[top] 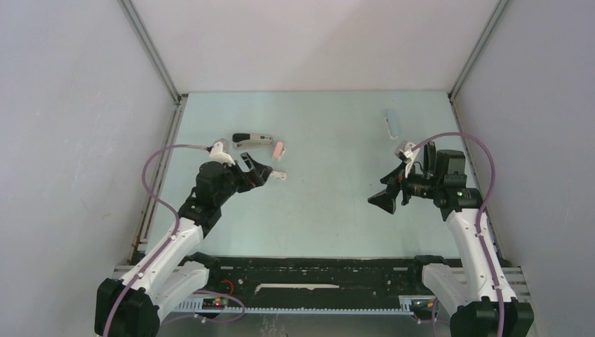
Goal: Unload the staples from the stapler
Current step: Move the stapler to the center of the board.
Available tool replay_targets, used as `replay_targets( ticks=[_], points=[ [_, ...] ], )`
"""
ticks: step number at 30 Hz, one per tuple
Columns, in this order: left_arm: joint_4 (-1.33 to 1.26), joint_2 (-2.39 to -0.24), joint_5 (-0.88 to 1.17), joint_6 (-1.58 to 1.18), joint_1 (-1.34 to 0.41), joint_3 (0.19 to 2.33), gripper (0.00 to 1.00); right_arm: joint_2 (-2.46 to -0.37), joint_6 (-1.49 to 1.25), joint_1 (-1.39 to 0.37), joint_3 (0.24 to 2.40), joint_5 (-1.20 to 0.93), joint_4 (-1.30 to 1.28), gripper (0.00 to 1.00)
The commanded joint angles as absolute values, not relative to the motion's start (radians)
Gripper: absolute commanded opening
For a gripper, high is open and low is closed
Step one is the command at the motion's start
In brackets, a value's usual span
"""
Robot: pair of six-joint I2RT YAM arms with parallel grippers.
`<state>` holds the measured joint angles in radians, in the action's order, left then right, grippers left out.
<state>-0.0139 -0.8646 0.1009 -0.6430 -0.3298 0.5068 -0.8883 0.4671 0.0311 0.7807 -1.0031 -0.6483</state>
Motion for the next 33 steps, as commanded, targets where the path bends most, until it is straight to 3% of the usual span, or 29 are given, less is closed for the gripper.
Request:
replay_targets(
  ticks=[1,33],
  points=[
    [-0.041,-0.875,0.108,-0.612,-0.333,0.54,0.98,-0.89,0.483,0.022,0.792,-0.999,-0.648,1.0],
    [-0.055,-0.902,0.126,-0.611,-0.333,0.522,0.97,-0.891,0.488,0.021,0.792,-1.0,-0.653,1.0]
  ],
)
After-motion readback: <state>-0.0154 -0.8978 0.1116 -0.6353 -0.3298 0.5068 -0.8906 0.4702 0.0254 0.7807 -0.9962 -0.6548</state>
